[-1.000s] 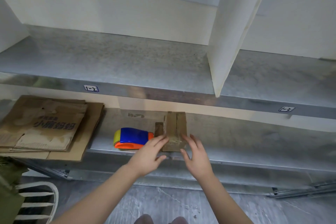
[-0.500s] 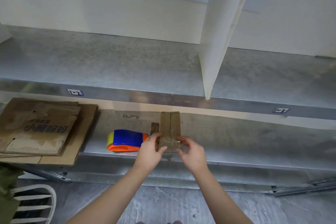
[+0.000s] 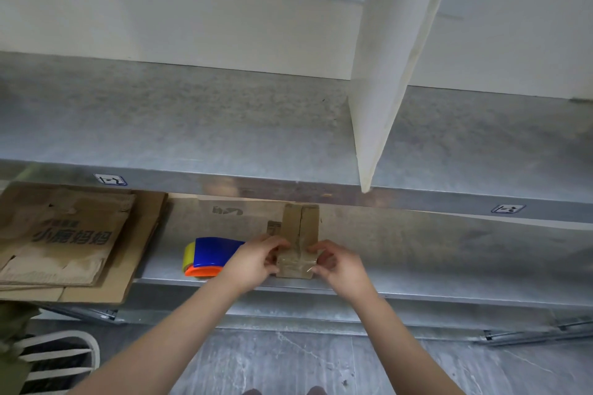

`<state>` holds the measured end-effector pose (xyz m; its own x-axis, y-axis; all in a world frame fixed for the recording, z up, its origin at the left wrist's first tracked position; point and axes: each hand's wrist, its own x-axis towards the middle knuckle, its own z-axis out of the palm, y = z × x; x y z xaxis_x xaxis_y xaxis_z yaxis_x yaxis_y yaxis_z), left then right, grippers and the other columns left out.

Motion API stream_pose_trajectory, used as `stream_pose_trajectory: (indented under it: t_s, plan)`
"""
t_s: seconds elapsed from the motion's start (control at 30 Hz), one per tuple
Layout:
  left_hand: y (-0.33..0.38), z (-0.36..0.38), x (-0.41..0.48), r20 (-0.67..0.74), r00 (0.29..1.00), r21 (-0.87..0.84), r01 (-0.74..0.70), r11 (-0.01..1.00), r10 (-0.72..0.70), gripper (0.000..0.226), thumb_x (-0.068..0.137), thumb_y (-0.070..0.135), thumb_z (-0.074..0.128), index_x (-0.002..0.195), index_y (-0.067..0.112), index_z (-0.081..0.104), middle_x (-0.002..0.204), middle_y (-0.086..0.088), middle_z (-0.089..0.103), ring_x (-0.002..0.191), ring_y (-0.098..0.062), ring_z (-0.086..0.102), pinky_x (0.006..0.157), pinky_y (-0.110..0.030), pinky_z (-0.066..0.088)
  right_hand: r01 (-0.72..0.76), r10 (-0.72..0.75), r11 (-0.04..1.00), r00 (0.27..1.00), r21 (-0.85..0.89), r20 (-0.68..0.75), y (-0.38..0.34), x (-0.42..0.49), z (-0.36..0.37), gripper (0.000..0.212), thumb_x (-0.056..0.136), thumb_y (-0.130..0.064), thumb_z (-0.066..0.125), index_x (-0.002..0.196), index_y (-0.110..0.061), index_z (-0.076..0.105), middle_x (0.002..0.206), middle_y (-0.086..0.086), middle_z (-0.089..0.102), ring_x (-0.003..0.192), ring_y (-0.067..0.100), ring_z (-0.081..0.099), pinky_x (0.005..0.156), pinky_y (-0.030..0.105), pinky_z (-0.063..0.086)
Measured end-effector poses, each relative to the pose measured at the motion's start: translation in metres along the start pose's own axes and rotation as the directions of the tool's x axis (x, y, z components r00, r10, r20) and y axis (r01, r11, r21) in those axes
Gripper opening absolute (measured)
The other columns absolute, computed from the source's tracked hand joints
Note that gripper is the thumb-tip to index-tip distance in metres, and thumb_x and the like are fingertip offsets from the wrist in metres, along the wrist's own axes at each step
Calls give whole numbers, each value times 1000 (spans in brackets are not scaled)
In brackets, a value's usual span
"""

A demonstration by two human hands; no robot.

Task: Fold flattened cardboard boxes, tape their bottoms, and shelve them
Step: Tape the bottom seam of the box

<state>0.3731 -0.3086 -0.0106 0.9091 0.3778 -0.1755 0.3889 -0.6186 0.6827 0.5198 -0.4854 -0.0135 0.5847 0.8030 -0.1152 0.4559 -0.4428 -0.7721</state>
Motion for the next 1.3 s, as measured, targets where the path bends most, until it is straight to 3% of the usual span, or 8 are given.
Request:
stream_pose_trajectory:
  t_s: [0.17,0.3,0.47,0.77,0.87,1.0,1.17,1.3]
  plan:
    - [5,14,2,-254,964,-54,71,996,-83,39,80,21,75,117,30,64,109,11,63,100,-9,59,87,-26,49,-35,30,999,988,-32,-149,-4,2,21,32,80,-12,71,108,-27,68,89,-10,61,79,5,59,72,14,46]
    - [3,20,-1,-276,958,-120,39,992,-71,38,80,26,76,116,25,66,108,12,61,99,-6,56,84,-13,44,-28,29,1000,990,9,-138,-1,7,20,32,74,-24,79,101,-30,64,109,-10,57,95,4,59,85,14,46]
    - [12,31,2,-344,930,-188,63,980,-126,33,83,20,73,115,22,65,108,9,67,100,-10,62,85,-21,49,-10,-16,994,973,-109,-230,-9,5,35,23,87,-23,68,107,-18,58,108,-4,60,84,16,66,70,31,53]
    - [6,30,-7,-278,955,-171,55,984,-102,41,81,27,75,118,29,60,113,11,60,107,-12,55,89,-24,46,-9,-4,998,975,-57,-223,-6,4,35,37,80,-34,76,107,-16,57,106,-5,63,86,11,60,67,16,44]
    - [5,12,-1,-137,981,-270,96,958,-137,64,81,34,75,136,31,43,128,14,45,118,-6,45,99,-23,39,-72,83,995,981,71,-175,-11,5,31,42,78,-32,79,109,-24,52,110,-7,59,97,9,59,72,5,38]
    - [16,25,-5,-106,988,-297,76,952,-112,58,87,20,67,138,29,41,137,2,51,122,-12,52,102,-27,44,-100,127,973,985,207,-119,-19,-7,42,64,80,-36,77,132,-21,43,128,-5,45,115,6,45,93,15,35]
    - [25,47,-17,-63,994,-438,53,897,-89,43,95,14,57,120,49,50,132,2,56,114,-8,58,96,-30,50,-105,166,963,958,250,-236,-2,-28,35,66,80,-33,78,134,-22,42,128,-4,44,118,5,43,95,9,31]
    - [27,23,1,-94,986,-413,86,907,-136,49,93,25,61,135,34,38,135,5,49,123,-13,49,103,-30,42,-126,188,950,961,284,-203,5,-34,25,75,76,-32,81,138,-22,39,127,-7,48,118,7,46,98,19,36]
